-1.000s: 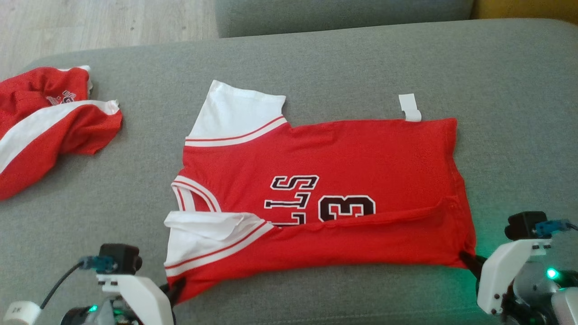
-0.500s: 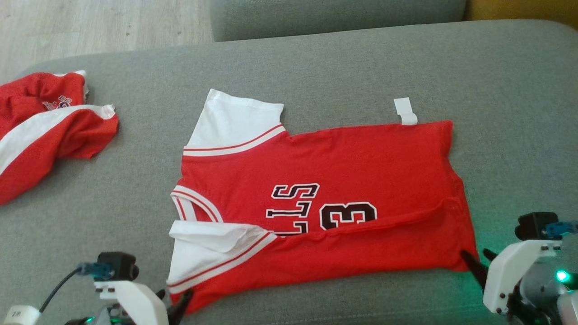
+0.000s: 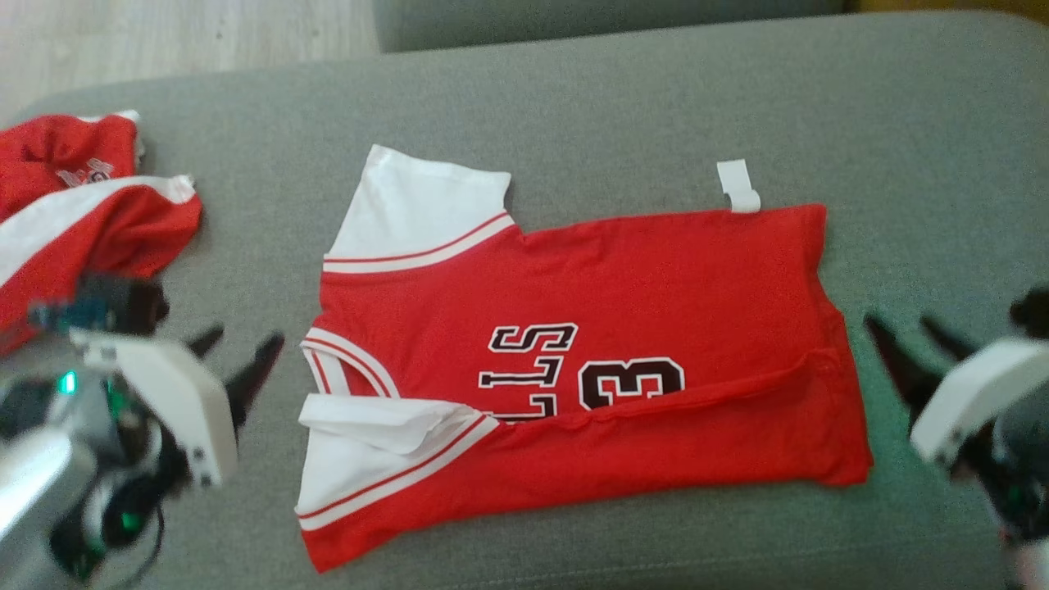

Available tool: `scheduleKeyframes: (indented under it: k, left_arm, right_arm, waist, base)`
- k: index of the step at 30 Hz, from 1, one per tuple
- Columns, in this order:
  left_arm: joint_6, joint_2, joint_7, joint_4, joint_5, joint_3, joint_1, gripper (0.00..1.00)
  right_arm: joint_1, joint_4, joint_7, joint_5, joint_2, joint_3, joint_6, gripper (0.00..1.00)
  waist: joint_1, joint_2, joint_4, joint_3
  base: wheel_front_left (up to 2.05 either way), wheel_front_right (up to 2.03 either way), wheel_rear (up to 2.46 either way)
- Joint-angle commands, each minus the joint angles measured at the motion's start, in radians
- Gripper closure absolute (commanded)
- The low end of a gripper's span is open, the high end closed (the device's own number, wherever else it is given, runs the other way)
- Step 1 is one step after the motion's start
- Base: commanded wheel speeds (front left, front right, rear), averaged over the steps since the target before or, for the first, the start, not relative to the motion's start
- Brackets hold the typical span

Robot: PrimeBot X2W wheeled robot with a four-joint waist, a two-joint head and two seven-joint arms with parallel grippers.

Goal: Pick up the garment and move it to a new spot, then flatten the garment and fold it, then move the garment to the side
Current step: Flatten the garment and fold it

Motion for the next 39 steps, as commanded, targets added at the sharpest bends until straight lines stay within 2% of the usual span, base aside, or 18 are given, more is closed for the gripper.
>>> scheduleKeyframes:
  k: [1, 5, 12, 18, 22, 29, 39]
  left_arm:
    - [-0.014, 0.043, 0.013, -0.021, 0.011, 0.059, -0.083, 0.0]
    - [-0.096, 0.006, 0.089, 0.044, 0.024, 0.039, -0.241, 0.0]
    - [-0.262, -0.125, 0.222, 0.283, 0.034, -0.028, -0.506, 0.0]
    - [-0.353, -0.209, 0.265, 0.485, 0.044, -0.054, -0.666, 0.0]
    - [-0.385, -0.243, 0.268, 0.599, 0.049, -0.067, -0.734, 0.0]
    - [-0.408, -0.26, 0.23, 0.748, 0.08, -0.086, -0.829, 0.0]
    - [-0.419, -0.294, 0.204, 0.822, 0.056, -0.14, -0.902, 0.0]
  right_arm:
    - [-0.076, -0.035, -0.016, -0.009, -0.012, 0.003, -0.001, 0.0]
    - [-0.209, 0.042, -0.046, -0.045, 0.014, 0.008, -0.001, 0.0]
    - [-0.431, 0.248, -0.055, -0.09, 0.019, 0.05, -0.001, 0.0]
    - [-0.561, 0.405, -0.058, -0.096, 0.025, 0.088, -0.001, 0.0]
    - [-0.614, 0.473, -0.06, -0.082, 0.036, 0.126, -0.001, 0.0]
    - [-0.681, 0.533, -0.087, -0.047, 0.053, 0.223, -0.001, 0.0]
    - [-0.71, 0.584, -0.072, 0.007, 0.05, 0.333, -0.001, 0.0]
  waist:
    - [0.0, 0.0, -0.006, 0.025]
    - [0.0, 0.0, -0.013, 0.083]
    - [0.0, 0.0, -0.024, 0.189]
    - [0.0, 0.0, -0.043, 0.258]
    - [0.0, 0.0, -0.059, 0.291]
    - [0.0, 0.0, -0.097, 0.348]
    - [0.0, 0.0, -0.116, 0.378]
  base:
    - [0.0, 0.0, 0.0]
    - [0.0, 0.0, 0.0]
    - [0.0, 0.0, 0.0]
    - [0.0, 0.0, 0.0]
    - [0.0, 0.0, 0.0]
    - [0.0, 0.0, 0.0]
    - [0.0, 0.0, 0.0]
